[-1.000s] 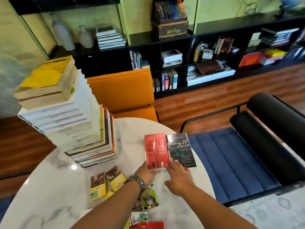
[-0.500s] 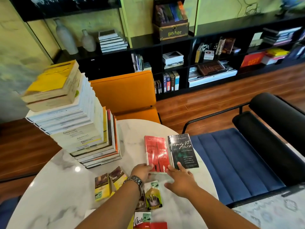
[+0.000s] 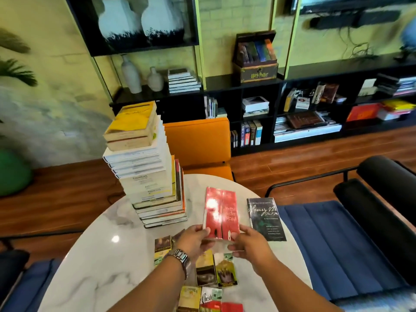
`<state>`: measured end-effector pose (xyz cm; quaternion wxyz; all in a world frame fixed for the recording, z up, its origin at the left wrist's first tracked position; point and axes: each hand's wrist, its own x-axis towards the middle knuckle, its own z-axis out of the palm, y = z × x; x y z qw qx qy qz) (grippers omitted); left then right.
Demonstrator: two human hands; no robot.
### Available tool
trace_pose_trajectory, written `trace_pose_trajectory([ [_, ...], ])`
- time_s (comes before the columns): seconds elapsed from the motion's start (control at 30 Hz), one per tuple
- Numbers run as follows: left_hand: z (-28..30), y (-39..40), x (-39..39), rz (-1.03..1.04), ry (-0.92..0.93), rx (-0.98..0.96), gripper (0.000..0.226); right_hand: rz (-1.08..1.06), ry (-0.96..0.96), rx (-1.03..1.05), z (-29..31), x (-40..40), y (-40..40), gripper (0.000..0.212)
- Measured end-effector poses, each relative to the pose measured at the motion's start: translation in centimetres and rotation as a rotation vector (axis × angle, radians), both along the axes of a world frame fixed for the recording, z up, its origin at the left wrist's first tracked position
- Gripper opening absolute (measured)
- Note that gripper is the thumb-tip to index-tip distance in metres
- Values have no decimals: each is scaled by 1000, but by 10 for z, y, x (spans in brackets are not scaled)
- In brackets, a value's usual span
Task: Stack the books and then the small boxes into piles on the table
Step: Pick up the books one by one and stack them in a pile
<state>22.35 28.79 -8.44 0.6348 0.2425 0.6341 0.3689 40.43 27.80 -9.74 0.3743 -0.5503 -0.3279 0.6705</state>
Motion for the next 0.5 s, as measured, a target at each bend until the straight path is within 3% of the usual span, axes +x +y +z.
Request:
trace_pose_trajectory([
  [0.13,29,-8,-17,147,-68,132,11,-47,130,105,33,-17,4,39],
  [0.3,78,-15,-35,186,51,394,26,-39,173,297,85,-40,4,47],
  [0.5,141,-20,-52,117,459,759,30,-66,94,553,157,-65,4,42],
])
